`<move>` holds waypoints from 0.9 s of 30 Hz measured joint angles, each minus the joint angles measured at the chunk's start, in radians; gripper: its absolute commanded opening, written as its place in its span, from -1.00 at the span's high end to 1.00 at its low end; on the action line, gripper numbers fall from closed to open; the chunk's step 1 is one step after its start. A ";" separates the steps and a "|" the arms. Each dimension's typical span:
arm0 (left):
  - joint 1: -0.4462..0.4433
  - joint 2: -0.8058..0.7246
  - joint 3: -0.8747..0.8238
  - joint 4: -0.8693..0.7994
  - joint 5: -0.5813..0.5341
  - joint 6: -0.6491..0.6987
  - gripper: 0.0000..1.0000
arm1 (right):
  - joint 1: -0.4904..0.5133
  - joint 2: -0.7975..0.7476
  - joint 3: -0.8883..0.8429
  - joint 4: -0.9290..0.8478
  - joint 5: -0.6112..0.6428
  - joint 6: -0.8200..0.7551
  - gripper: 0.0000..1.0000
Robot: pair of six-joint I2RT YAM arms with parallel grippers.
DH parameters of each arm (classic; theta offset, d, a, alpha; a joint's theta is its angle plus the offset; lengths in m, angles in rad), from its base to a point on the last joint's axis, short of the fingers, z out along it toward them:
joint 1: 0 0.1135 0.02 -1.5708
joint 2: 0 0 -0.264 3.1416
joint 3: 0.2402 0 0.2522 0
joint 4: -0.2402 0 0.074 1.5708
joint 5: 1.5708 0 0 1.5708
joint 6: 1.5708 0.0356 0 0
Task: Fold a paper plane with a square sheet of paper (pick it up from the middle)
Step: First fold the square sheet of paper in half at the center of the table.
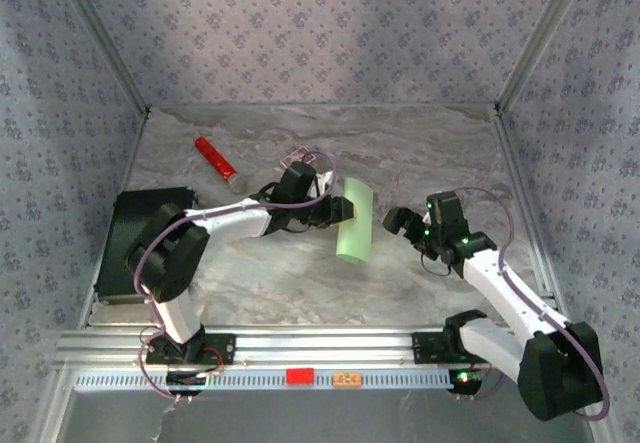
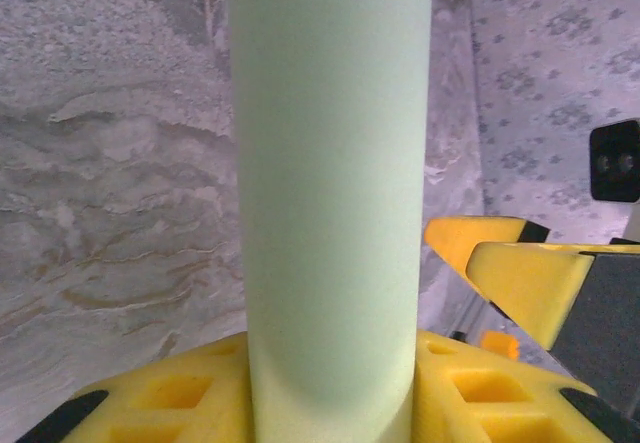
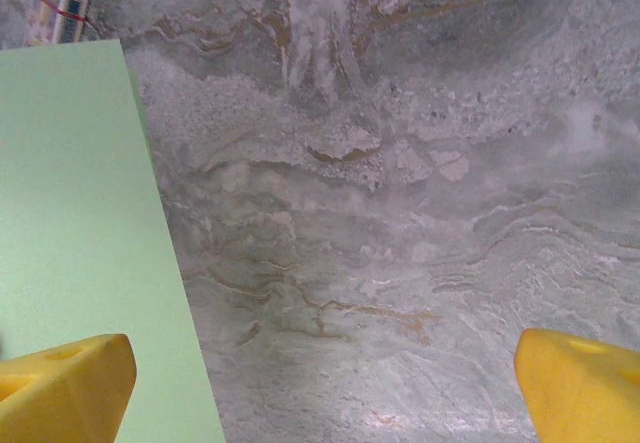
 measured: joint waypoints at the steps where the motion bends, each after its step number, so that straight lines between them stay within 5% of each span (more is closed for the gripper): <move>1: 0.001 0.000 -0.008 0.031 0.010 -0.014 0.24 | 0.000 -0.007 0.003 -0.002 0.001 0.000 -0.98; 9: 0.001 0.053 -0.053 0.216 0.068 -0.113 0.24 | -0.002 -0.024 0.024 -0.004 -0.001 0.000 -0.98; 27: 0.000 0.143 -0.061 0.081 -0.004 -0.066 0.03 | 0.001 0.036 0.024 0.027 -0.030 0.013 -0.98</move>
